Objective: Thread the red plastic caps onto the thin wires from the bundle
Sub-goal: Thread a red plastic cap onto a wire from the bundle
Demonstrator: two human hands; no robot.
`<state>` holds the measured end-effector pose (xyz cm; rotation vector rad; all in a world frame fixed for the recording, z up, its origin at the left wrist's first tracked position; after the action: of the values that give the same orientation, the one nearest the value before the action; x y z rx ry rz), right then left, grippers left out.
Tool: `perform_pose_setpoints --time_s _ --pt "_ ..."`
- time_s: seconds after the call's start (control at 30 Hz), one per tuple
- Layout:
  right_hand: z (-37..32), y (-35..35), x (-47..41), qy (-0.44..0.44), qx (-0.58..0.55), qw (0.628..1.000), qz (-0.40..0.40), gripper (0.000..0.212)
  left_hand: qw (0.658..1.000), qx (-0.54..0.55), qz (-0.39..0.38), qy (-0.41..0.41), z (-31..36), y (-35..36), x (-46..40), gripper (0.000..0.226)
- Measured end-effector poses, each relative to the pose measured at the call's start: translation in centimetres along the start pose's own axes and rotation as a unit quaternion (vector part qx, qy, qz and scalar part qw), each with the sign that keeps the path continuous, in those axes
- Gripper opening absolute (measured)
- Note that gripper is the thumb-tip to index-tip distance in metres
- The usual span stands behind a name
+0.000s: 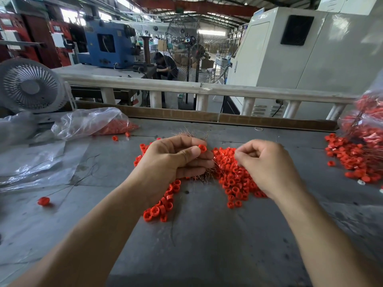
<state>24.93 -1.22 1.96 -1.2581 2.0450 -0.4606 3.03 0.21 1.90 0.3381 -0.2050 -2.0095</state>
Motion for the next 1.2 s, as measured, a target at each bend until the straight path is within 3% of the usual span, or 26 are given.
perform_pose_setpoints --time_s 0.27,0.73,0.97,1.2 --pt "0.9 0.5 0.5 0.073 0.166 0.969 -0.166 0.018 1.0 0.004 0.001 -0.012 0.0 0.0 0.1 0.028" --pt "0.4 0.5 1.0 0.086 0.196 0.961 -0.175 0.02 1.0 -0.003 0.0 -0.011 0.0 0.0 0.1 0.027" --pt "0.0 0.0 1.4 0.095 0.213 0.942 -0.242 0.019 1.0 -0.005 0.001 -0.01 -0.1 0.1 0.0 0.029" --pt "0.0 0.4 1.5 0.083 0.22 0.942 -0.239 0.019 1.0 -0.013 0.003 -0.011 -0.1 0.1 0.1 0.023"
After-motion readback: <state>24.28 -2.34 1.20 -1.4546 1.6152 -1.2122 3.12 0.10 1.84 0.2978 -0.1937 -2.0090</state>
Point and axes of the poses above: each hand's wrist, its own x-axis away from the middle knuckle, its own y-axis out of the palm, z = x × y, the point moved 3 cm from there along -x, towards the middle knuckle, and after that the axes turned 1 degree about x, right-handed, at the moved point
